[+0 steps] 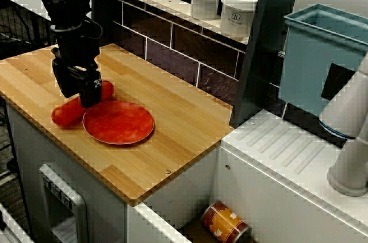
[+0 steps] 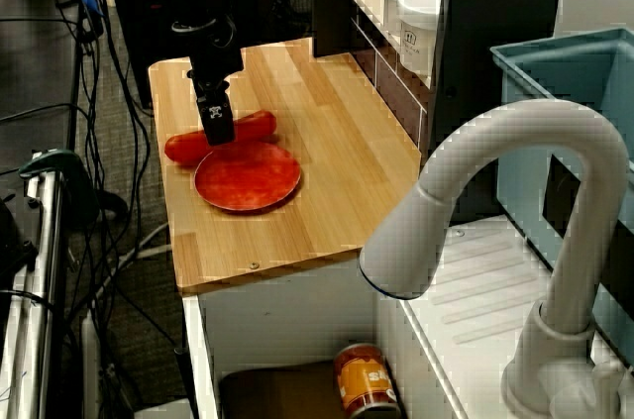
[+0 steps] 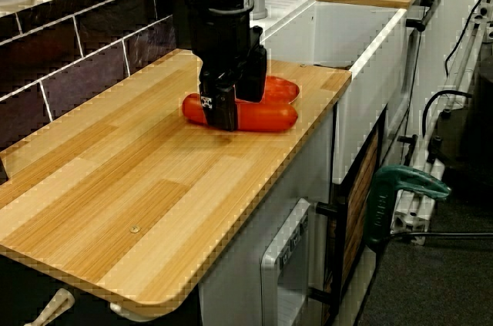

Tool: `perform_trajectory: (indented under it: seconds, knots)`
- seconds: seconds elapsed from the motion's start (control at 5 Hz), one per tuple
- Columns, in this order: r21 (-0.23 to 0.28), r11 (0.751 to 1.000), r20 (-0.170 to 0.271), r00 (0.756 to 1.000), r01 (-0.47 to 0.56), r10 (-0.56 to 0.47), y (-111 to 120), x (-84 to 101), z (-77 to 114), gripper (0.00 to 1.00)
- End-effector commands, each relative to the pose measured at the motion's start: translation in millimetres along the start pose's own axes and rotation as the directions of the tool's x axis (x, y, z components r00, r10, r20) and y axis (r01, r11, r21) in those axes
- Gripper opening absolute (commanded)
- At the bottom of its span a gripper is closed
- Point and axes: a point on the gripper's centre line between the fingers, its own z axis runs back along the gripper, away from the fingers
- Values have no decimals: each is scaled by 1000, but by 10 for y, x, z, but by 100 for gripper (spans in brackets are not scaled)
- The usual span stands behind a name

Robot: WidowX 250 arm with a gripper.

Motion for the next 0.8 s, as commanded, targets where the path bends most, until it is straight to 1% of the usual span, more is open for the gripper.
perform_trajectory:
  seconds: [0.0,0.2,0.4,0.6]
  knots:
    - [28,999,-1,1000,-20,20,102,8,-101,100]
    - [17,1000,-18,1000,-2,2,123,27,-21,0]
    - [-29,1000,-36,999,5,-6,182,86,167,0]
    - [-77,997,-14,1000,16,-17,248,147,435,0]
